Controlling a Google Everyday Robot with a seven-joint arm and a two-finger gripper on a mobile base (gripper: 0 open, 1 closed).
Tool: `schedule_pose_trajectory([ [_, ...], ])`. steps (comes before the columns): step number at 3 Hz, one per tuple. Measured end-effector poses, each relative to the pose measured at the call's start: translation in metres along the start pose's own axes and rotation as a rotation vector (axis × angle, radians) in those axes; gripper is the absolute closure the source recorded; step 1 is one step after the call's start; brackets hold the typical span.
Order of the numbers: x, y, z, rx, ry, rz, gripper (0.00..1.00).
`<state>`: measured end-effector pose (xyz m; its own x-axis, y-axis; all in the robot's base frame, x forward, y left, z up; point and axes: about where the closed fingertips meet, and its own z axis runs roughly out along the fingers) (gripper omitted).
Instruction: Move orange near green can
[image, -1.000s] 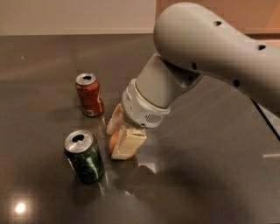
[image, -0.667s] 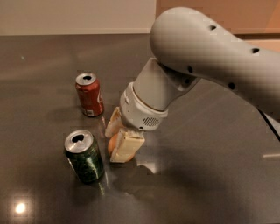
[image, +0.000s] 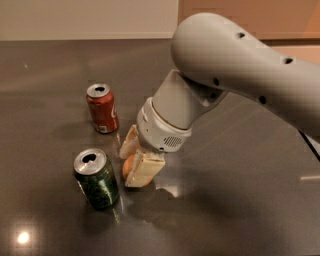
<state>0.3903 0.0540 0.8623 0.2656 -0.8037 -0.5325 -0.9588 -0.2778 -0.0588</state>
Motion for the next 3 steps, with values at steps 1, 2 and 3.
schedule_pose_trajectory([
  [1, 0.0011, 0.0009, 0.0, -0.009, -0.01, 0.002, 0.14],
  [2, -0.0006, 0.0016, -0.0006, -0.007, -0.008, -0.001, 0.0],
  [3, -0.0006, 0.0016, -0.0006, -0.007, -0.008, -0.001, 0.0],
])
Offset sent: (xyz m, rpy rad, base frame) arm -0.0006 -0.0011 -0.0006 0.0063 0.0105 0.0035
